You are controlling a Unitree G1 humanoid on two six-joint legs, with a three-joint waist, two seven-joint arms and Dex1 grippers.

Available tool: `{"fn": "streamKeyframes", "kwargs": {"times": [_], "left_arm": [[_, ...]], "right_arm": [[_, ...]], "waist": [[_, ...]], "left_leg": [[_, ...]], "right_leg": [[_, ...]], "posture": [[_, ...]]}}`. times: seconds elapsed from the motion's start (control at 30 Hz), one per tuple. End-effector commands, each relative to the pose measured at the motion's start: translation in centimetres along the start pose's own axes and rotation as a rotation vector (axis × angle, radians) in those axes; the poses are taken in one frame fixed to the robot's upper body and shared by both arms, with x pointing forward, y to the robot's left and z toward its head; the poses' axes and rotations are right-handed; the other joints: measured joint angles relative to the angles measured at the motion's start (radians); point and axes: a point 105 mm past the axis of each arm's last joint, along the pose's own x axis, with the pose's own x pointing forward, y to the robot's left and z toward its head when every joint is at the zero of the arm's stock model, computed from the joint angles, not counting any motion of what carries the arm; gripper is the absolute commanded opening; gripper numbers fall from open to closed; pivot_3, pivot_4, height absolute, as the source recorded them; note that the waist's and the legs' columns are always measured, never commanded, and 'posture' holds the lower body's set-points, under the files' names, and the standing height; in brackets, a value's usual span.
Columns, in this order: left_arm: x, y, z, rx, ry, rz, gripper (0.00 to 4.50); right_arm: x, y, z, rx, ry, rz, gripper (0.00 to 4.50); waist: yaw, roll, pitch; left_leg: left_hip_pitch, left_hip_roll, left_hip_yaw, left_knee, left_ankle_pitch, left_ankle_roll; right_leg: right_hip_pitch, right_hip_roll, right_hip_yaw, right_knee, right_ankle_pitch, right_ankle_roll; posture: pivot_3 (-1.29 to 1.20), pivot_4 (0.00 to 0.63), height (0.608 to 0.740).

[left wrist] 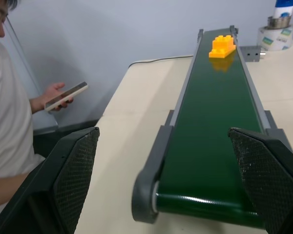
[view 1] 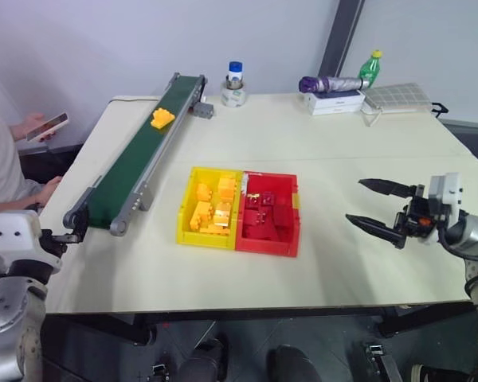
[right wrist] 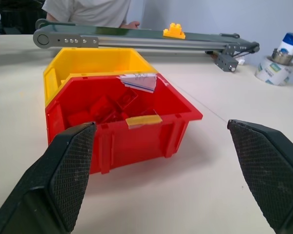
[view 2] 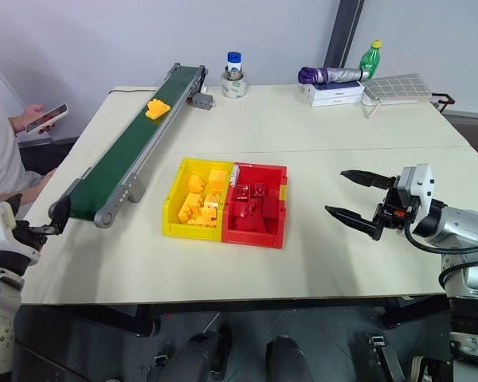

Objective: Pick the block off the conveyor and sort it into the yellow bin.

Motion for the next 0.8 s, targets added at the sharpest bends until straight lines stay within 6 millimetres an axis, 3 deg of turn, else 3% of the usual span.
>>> {"fn": "streamKeyframes", "kwargs": {"times": [0.03,0.8], "left_arm": [[0.21,0.53,1.21,0.038,-0.043,-0.003,4.46],[1.17,0.31,1.82,0.026,-0.063,-0.022,4.46]], "right_arm": [[0.38,0.12,1.22,-0.035,-0.033,0.008,4.50],[0.26,-0.02,1.40,-0.028,-0.039,0.020,4.50]], "waist": [[-0.001,0.000,0.000],[-0.001,0.000,0.000]], "left_leg": [[0.000,0.000,0.000,0.000,0.000,0.000],[0.000,0.000,0.000,0.000,0.000,0.000]], "right_leg": [[0.000,0.000,0.000,0.000,0.000,0.000],[0.000,0.000,0.000,0.000,0.000,0.000]], "posture": [[0.00,0.150,0.740],[0.00,0.150,0.740]]}}
